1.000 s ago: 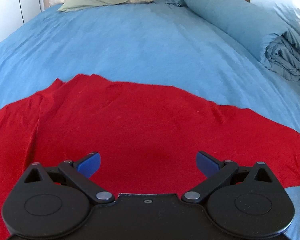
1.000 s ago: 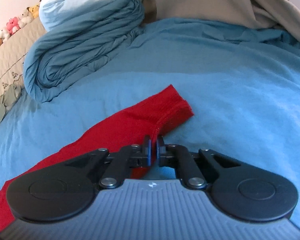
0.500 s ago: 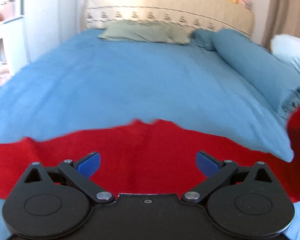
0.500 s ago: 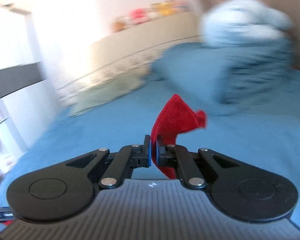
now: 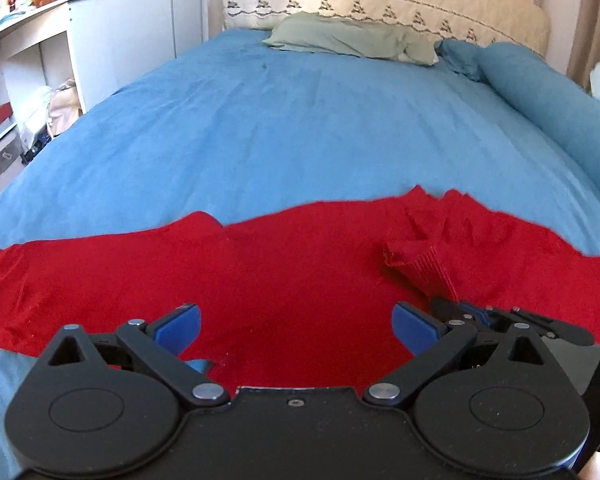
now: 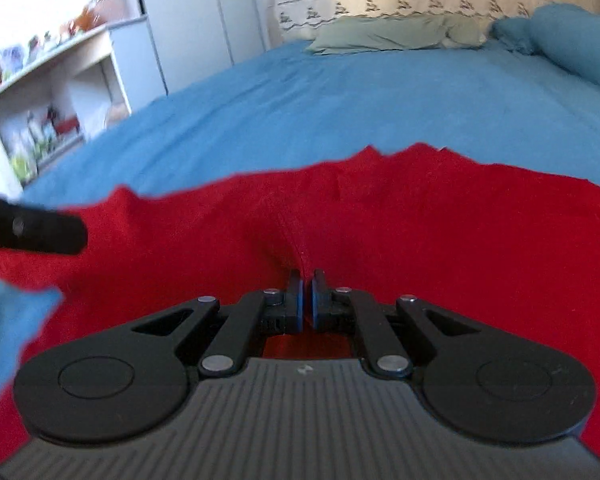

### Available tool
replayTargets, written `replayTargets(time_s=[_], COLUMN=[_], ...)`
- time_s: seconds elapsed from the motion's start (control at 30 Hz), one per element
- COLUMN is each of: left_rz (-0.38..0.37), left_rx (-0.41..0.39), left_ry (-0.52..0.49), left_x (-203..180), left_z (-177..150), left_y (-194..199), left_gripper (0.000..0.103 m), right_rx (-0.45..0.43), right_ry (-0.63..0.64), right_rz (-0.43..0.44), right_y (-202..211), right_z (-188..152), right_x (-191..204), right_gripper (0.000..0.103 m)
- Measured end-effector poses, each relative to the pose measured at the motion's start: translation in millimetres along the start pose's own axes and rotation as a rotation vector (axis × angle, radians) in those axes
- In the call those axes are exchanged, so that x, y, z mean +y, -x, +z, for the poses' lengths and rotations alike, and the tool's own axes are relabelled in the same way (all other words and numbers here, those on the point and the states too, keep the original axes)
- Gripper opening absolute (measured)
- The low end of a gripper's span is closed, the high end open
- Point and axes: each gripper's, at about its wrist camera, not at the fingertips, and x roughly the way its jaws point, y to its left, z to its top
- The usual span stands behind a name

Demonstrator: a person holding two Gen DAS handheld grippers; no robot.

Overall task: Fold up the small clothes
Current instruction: 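Fold the held sleeve across the sweater body and open the right gripper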

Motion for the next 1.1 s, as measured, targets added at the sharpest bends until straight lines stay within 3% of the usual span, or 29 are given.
replayTargets(time_s=[0.13,0.2,0.23,0.27,0.4,0.6,0.7,0.8,0.87,1.0,1.1], left_rz=[-0.054,-0.095,-0.115,-0.139,-0.254,-0.338,-0.356,-0.337,-0.323,-0.246,-0.277], left_rx=[0.005,0.007,0.004,0.011,0.014,0.086,0.112,0.067,0.046,0.042,0.028], left_ry=[-0.016,-0.028,-0.034,-0.035,-0.015,0.125,0.210,0.243,0.254,0.252,0.295], left_x=[-7.1,-14.7,-19.9,-24.7,-42.8,-55.9,-57.3,-62.3,-65.3,-68.6,-61.8], left_z=[-3.8,-4.0,-3.1,-1.6,3.3,-7.9,-15.8,-18.1,-14.1,-5.6,-1.3], left_y=[-12.5,-15.2,-16.4,-17.3,-25.0,-53.4,-68.1,-69.4,-72.6,-82.2,-78.4], left_gripper=[0.103,0.103,0.103,0.103,0.101,0.084,0.077,0.075,0.065,0.009,0.007], right_rx=[-0.009,-0.010,-0.014,-0.020,-0.030,-0.051,-0.082,-0.100,-0.106,-0.106,-0.108], right_ry=[0.023,0.060,0.088,0.114,0.251,0.229,0.211,0.189,0.172,0.146,0.152], right_rz=[0.019,0.030,0.037,0.034,0.027,0.021,0.008,0.002,-0.003,-0.012,-0.024], right_y=[6.4,2.5,9.4,15.7,52.0,108.2,123.4,128.0,128.2,126.3,129.6], right_z=[-4.7,-5.0,-7.9,-7.4,-6.8,-22.0,-29.1,-31.9,-33.5,-33.1,-34.7], right_x=[-7.3,-4.1,-4.0,-4.0,-14.5,-46.7,-55.2,-61.5,-65.8,-69.8,-72.1], right_gripper=[0.024,0.043,0.062,0.075,0.081,0.083,0.083,0.083,0.083,0.083,0.083])
